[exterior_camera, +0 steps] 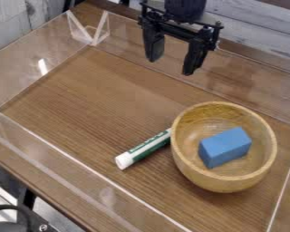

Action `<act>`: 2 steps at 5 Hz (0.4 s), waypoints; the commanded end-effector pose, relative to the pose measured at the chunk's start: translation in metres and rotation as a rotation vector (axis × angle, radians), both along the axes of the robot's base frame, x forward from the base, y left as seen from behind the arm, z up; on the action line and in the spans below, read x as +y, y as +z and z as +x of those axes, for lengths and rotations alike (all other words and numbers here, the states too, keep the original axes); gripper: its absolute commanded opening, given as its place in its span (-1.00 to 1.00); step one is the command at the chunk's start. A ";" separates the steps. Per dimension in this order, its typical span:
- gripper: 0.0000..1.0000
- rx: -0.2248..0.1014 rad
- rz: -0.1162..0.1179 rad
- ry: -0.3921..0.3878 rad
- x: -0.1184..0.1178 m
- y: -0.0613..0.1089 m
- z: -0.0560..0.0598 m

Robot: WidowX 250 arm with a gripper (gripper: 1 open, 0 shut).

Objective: Remove the blue block from inside the brown bowl and put it on the table

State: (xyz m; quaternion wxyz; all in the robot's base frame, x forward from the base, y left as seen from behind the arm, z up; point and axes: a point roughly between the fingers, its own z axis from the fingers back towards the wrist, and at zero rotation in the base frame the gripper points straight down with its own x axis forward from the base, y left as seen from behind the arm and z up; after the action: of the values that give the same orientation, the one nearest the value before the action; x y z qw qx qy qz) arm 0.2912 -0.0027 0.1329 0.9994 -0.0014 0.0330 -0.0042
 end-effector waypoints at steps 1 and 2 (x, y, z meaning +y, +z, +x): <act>1.00 0.015 -0.004 -0.055 -0.006 -0.005 -0.003; 1.00 0.017 -0.011 -0.190 -0.023 -0.008 -0.008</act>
State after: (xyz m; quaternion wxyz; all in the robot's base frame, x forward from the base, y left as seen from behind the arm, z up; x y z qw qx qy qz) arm 0.2796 -0.0255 0.1108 0.9930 -0.0052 0.0705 -0.0949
